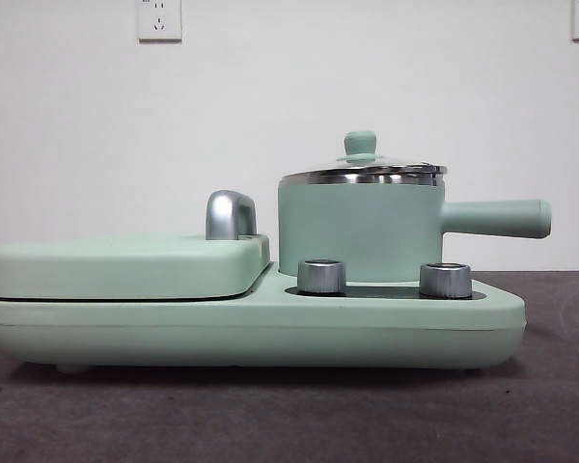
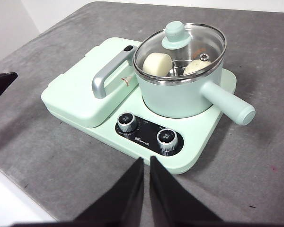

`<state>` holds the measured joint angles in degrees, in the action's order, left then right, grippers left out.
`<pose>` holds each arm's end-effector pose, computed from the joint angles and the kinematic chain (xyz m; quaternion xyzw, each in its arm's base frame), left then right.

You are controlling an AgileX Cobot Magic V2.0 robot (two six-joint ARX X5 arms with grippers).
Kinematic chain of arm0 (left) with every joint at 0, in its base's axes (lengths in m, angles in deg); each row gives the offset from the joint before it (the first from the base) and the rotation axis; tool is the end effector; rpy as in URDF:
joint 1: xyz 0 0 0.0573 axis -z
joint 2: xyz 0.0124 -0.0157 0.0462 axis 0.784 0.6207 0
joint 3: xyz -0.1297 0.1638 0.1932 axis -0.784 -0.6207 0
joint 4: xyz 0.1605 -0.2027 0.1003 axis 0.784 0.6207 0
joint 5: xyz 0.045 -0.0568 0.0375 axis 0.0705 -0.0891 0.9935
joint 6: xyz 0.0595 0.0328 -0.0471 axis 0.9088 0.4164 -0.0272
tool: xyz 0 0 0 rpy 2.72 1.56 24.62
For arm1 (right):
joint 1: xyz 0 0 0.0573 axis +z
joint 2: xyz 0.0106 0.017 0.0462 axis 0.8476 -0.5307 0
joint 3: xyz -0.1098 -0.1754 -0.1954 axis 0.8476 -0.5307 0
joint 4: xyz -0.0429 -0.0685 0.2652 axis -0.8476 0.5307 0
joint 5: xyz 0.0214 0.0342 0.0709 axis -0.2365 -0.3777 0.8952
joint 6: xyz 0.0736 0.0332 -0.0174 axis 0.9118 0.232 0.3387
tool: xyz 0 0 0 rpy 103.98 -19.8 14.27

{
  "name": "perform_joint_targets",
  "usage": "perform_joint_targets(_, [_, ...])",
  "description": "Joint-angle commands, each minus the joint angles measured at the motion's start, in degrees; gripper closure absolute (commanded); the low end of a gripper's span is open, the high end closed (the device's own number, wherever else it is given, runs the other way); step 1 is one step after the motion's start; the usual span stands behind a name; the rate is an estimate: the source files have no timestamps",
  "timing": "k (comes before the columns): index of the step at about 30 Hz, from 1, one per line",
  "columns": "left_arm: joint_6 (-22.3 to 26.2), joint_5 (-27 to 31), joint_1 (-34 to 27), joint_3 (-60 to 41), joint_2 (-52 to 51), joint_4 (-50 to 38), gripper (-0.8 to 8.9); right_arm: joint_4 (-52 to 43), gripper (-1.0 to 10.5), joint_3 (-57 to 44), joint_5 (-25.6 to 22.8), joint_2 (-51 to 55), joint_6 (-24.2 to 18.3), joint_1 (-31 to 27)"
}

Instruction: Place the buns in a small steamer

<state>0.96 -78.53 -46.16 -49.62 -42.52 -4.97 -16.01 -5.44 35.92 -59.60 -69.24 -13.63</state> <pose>0.1386 -0.0161 0.1517 -0.0210 0.0770 -0.0664 0.9946 0.0604 0.0513 0.3159 0.0547 0.2249 0.3035 0.9243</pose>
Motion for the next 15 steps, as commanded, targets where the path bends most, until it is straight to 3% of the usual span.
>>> perform_joint_targets(1, [0.5,0.1,0.0,-1.0,-0.1,0.0,7.93,-0.6,9.3,0.4,-0.1,-0.1,0.3,0.6])
perform_joint_targets(15, [0.5,0.1,0.0,-1.0,-0.1,0.0,7.93,-2.3,9.3,-0.5,-0.3,0.9,0.3,-1.0])
